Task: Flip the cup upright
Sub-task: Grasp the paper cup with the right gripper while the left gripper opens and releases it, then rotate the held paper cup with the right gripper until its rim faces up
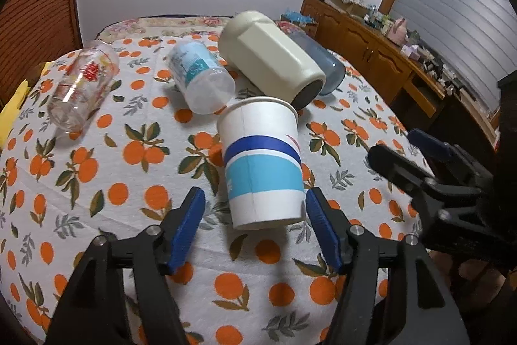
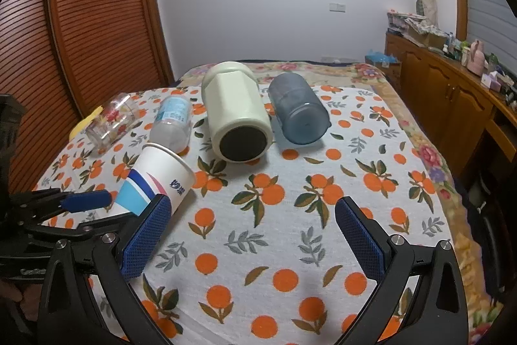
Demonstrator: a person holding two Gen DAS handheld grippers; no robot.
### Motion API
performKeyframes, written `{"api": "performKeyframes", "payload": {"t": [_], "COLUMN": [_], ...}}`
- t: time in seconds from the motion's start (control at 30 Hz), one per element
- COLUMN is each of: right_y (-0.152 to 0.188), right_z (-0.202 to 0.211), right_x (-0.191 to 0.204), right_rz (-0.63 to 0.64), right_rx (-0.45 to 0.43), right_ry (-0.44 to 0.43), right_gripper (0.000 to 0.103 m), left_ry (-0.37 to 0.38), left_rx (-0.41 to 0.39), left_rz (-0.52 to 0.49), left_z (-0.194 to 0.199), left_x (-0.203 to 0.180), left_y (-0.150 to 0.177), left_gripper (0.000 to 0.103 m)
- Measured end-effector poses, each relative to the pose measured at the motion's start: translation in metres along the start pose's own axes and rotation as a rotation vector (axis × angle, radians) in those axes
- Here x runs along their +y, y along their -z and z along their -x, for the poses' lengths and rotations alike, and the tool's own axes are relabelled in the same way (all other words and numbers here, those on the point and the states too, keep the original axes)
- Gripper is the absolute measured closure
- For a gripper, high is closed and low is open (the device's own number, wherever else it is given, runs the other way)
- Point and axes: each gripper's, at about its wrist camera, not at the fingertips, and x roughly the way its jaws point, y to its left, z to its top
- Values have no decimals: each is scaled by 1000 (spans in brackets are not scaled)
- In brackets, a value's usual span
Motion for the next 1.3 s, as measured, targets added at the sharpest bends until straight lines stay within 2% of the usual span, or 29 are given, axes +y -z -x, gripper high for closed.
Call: {"api": "performKeyframes", "payload": {"t": [0.27, 0.5, 0.57, 0.8, 1.3], "right_y": [-5, -16, -19, -24, -34], "right_z": [-16, -46, -54, -68, -96], "right_x": [21, 39, 41, 50, 59], "right_rz": [0, -32, -62, -91, -122], "right_rx": [44, 156, 190, 268, 354], "right_ry": [-71, -168, -204, -228, -236], "right_gripper": [2, 20, 21, 23, 23], "left_ry": [-32, -67, -73, -75, -81], "left_rx": [-77, -120, -123, -124, -122], "left_rz": [-2, 8, 12, 32, 60], "left_z": [31, 47, 49, 50, 51], "left_x": [16, 34, 38, 49, 63], "left_y": [1, 5, 7, 14, 19], "left_gripper": [37, 36, 36, 36, 36]}}
